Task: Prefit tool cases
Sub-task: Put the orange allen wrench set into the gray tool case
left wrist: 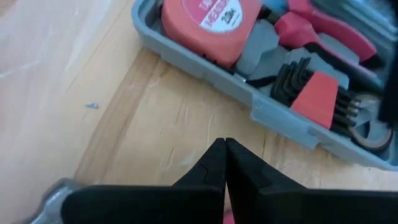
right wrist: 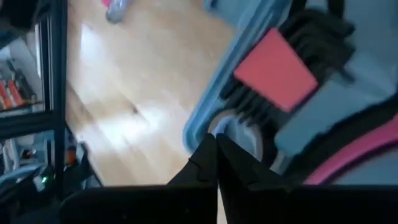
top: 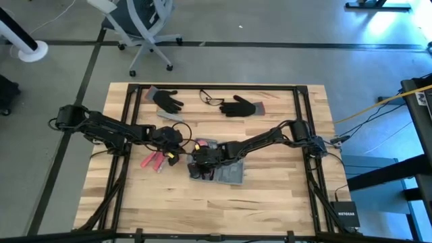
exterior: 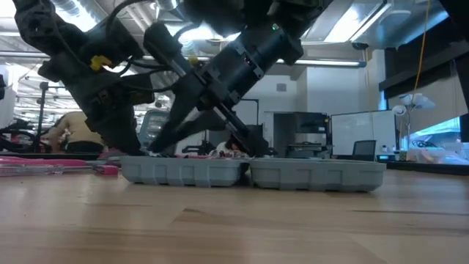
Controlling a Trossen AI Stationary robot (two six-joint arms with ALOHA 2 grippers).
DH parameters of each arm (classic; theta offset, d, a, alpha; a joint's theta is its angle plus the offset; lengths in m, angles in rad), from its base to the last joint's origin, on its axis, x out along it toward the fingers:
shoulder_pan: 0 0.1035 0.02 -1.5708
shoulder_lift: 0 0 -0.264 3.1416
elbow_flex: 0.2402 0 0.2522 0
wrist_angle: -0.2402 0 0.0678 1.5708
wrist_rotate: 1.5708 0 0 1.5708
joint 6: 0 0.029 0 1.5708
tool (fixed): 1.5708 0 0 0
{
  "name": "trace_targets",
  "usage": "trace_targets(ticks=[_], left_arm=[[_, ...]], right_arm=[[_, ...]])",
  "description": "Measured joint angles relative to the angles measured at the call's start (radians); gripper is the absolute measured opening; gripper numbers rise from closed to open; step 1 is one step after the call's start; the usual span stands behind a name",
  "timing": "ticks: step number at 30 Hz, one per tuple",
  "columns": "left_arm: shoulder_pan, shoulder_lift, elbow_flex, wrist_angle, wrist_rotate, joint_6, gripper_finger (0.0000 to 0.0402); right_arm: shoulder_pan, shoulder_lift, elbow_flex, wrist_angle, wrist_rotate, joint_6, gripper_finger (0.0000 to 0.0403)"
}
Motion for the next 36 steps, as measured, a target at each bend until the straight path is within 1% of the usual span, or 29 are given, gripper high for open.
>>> trace_targets(ticks=[3, 6, 8, 10, 13, 15, 17, 19, 22, 24, 26, 29, 36], left_arm=[[0.000, 0.000, 0.000, 0.016, 0.000, -0.011, 0.0000], [-0.003, 0.000, 0.000, 0.019, 0.000, -0.028, 0.0000], [-0.010, 0.000, 0.000, 0.019, 0.000, -0.036, 0.0000], [-0.020, 0.000, 0.000, 0.016, 0.000, -0.036, 0.0000], [-0.033, 0.000, 0.000, 0.016, 0.001, -0.035, 0.0000], [-0.040, 0.000, 0.000, 0.016, 0.001, -0.036, 0.0000], [-0.047, 0.000, 0.000, 0.016, 0.001, -0.049, 0.0000], [-0.054, 0.000, 0.000, 0.016, 0.001, -0.063, 0.0000], [-0.065, 0.000, 0.000, 0.018, 0.001, -0.066, 0.0000], [-0.066, 0.000, 0.000, 0.022, 0.001, -0.067, 0.0000], [-0.065, -0.003, 0.000, 0.030, 0.001, -0.065, 0.0000], [-0.052, -0.017, 0.000, 0.032, 0.001, -0.067, 0.0000], [0.021, -0.094, 0.000, 0.035, 0.000, -0.060, 0.0000]], right_arm=[[-0.008, 0.001, 0.000, -0.036, 0.033, 0.001, 0.0000], [-0.013, 0.001, 0.000, -0.069, 0.121, 0.018, 0.0000], [-0.018, -0.002, 0.000, -0.058, 0.166, 0.037, 0.0000], [-0.021, -0.003, 0.000, -0.019, 0.169, 0.043, 0.0000], [-0.021, -0.007, 0.000, 0.032, 0.112, 0.040, 0.0000], [-0.020, -0.015, 0.000, 0.035, 0.121, 0.039, 0.0000], [-0.021, -0.031, 0.000, 0.016, 0.150, 0.037, 0.0000], [-0.030, -0.060, 0.000, -0.047, 0.195, 0.033, 0.0000], [-0.066, -0.087, 0.001, -0.121, 0.263, 0.006, 0.0000], [-0.090, -0.090, 0.001, -0.127, 0.258, -0.023, 0.0000], [-0.105, -0.090, 0.000, -0.118, 0.230, -0.044, 0.0000], [-0.107, -0.090, 0.000, -0.121, 0.204, -0.069, 0.0000], [-0.104, -0.078, 0.000, -0.152, 0.138, -0.085, 0.0000]])
